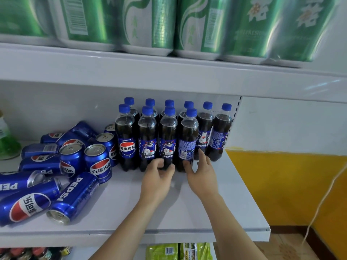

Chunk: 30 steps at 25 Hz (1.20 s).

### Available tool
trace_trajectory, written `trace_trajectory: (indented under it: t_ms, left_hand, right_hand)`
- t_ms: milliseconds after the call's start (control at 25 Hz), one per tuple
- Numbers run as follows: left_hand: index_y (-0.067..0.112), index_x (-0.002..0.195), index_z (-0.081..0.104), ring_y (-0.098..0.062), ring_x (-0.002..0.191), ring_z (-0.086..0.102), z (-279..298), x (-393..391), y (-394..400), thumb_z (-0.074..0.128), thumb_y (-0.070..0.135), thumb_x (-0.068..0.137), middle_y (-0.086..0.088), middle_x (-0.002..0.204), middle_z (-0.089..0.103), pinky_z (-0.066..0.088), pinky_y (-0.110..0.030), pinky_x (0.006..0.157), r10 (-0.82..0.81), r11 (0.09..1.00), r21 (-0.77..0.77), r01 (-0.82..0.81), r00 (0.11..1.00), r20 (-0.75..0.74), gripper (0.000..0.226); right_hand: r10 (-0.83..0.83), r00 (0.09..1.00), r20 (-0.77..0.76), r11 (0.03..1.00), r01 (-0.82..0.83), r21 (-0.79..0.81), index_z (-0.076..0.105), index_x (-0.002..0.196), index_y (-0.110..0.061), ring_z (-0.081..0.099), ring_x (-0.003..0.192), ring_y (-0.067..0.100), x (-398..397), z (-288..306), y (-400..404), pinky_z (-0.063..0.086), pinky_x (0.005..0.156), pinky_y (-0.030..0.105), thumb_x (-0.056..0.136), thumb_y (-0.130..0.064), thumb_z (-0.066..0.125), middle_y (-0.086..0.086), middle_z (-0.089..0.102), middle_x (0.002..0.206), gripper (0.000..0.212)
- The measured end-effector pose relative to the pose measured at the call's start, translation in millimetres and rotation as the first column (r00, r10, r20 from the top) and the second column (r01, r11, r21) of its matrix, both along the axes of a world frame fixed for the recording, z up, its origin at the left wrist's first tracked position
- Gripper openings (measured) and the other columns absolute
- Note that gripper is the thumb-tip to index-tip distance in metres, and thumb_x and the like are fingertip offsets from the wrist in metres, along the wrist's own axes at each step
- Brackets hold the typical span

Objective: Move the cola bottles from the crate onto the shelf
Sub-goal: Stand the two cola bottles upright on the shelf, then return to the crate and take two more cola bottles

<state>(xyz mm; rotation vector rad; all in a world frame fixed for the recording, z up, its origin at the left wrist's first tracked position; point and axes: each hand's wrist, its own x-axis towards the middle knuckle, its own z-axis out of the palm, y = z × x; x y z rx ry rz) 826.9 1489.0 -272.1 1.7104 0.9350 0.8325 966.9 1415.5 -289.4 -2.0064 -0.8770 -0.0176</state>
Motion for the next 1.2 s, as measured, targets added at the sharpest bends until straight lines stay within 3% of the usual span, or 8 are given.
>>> trace_trajectory:
  t_ms: [120, 400, 480, 600, 720, 840, 1000, 1200]
  left_hand:
    - [0.023, 0.117, 0.058, 0.007, 0.092, 0.061, 13.5, 1.5, -10.7, 0.066, 0.031, 0.094, 0.008, 0.115, 0.064, 0.045, -0.005, 0.073, -0.002, 1.000, 0.007, 0.001, 0.986, 0.168, 0.026]
    - [0.028, 0.116, 0.060, 0.001, 0.105, 0.062, 31.5, 22.6, -56.0, 0.065, 0.024, 0.095, 0.013, 0.111, 0.066, 0.048, -0.014, 0.088, -0.103, 0.994, 0.062, 0.086, 0.921, 0.376, 0.022]
    - [0.023, 0.117, 0.061, -0.002, 0.106, 0.063, 32.3, 31.9, -67.4, 0.065, 0.024, 0.096, 0.011, 0.112, 0.067, 0.049, -0.017, 0.090, -0.140, 0.990, 0.073, 0.121, 0.910, 0.390, 0.022]
    - [0.024, 0.116, 0.061, -0.002, 0.107, 0.062, 35.9, 49.2, -92.3, 0.065, 0.023, 0.096, 0.013, 0.111, 0.067, 0.046, -0.010, 0.085, -0.222, 0.975, 0.086, 0.204, 0.887, 0.404, 0.021]
    - [0.023, 0.118, 0.060, 0.001, 0.109, 0.061, 41.3, 62.3, -117.1, 0.064, 0.023, 0.096, 0.013, 0.114, 0.066, 0.045, -0.008, 0.084, -0.322, 0.946, 0.110, 0.305, 0.853, 0.411, 0.022]
    - [0.025, 0.117, 0.059, 0.001, 0.111, 0.059, 45.4, 68.3, -138.7, 0.062, 0.030, 0.097, 0.014, 0.116, 0.064, 0.046, -0.008, 0.085, -0.448, 0.892, 0.139, 0.429, 0.803, 0.393, 0.021]
    - [0.028, 0.118, 0.059, 0.004, 0.113, 0.058, 54.5, 70.4, -168.9, 0.060, 0.036, 0.096, 0.017, 0.118, 0.063, 0.046, -0.011, 0.086, -0.574, 0.814, 0.158, 0.559, 0.730, 0.372, 0.024]
    - [0.027, 0.122, 0.058, 0.004, 0.112, 0.058, 51.1, 66.8, -229.3, 0.061, 0.037, 0.096, 0.017, 0.118, 0.062, 0.046, -0.015, 0.087, -0.702, 0.697, 0.165, 0.698, 0.616, 0.357, 0.027]
  right_hand:
    - [0.004, 0.999, 0.033, 0.994, -0.008, 0.112, 0.045, 0.147, -0.019, 0.053, 0.127, 0.017, -6.9, 18.0, -15.8, 0.047, 0.101, 0.035, 0.096, -0.050, 0.060, -0.001, 0.054, 0.138, 0.062]
    - [-0.048, 0.998, 0.031, 0.975, 0.040, 0.218, 0.039, 0.153, -0.024, 0.045, 0.135, 0.008, -6.3, 53.2, -75.6, 0.044, 0.108, 0.032, 0.097, -0.052, 0.056, -0.007, 0.050, 0.146, 0.065]
    - [-0.074, 0.997, 0.032, 0.971, 0.065, 0.230, 0.038, 0.153, -0.025, 0.044, 0.137, 0.007, -4.6, 58.4, -95.2, 0.043, 0.109, 0.032, 0.097, -0.053, 0.055, -0.009, 0.048, 0.148, 0.065]
    - [-0.152, 0.988, 0.033, 0.963, 0.141, 0.229, 0.034, 0.155, -0.028, 0.041, 0.141, 0.009, -0.5, 63.6, -131.8, 0.042, 0.111, 0.035, 0.093, -0.063, 0.047, -0.009, 0.045, 0.153, 0.073]
    - [-0.268, 0.963, 0.031, 0.931, 0.251, 0.265, 0.034, 0.155, -0.026, 0.042, 0.139, 0.005, -1.1, 68.7, -164.6, 0.042, 0.111, 0.029, 0.095, -0.060, 0.049, -0.011, 0.046, 0.152, 0.070]
    - [-0.397, 0.917, 0.035, 0.882, 0.370, 0.293, 0.035, 0.155, -0.027, 0.042, 0.139, 0.004, -10.2, 71.8, -194.9, 0.040, 0.110, 0.027, 0.097, -0.057, 0.050, -0.012, 0.046, 0.151, 0.067]
    - [-0.552, 0.834, 0.001, 0.789, 0.522, 0.323, 0.035, 0.154, -0.030, 0.043, 0.138, 0.002, -31.2, 74.9, -240.7, 0.043, 0.112, 0.035, 0.095, -0.061, 0.049, -0.015, 0.047, 0.150, 0.069]
    - [-0.718, 0.696, -0.014, 0.648, 0.676, 0.351, 0.038, 0.154, -0.026, 0.046, 0.136, 0.003, -70.7, 66.8, -307.8, 0.041, 0.102, 0.013, 0.092, -0.061, 0.048, -0.012, 0.051, 0.147, 0.071]
